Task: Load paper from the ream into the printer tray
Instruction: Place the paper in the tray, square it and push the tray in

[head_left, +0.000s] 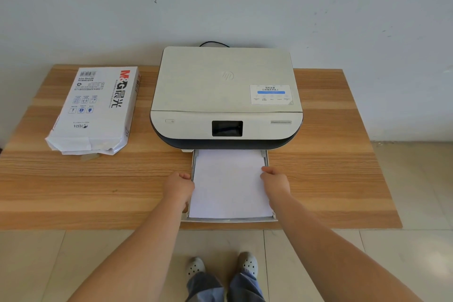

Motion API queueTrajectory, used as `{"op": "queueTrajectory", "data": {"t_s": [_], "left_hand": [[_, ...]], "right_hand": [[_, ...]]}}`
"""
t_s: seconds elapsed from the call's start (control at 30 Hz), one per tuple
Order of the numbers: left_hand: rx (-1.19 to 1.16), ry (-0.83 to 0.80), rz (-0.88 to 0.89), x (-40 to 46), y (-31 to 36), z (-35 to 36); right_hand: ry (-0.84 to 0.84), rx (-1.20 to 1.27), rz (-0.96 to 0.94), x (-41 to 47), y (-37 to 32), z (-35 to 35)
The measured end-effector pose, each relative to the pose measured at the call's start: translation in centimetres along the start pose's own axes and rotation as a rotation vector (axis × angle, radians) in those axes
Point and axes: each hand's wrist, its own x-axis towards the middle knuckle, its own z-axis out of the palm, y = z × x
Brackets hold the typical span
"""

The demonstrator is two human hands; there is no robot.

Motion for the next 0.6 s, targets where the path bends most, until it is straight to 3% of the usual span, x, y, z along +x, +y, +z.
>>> {"op": "queueTrajectory", "data": {"t_s": [0.6], "left_hand": [[0.177, -0.022, 0.206, -0.7, 1.2, 0.0]], "right_hand": [[-0.023, -0.379, -0.243, 0.6, -0.2, -0.2]]}}
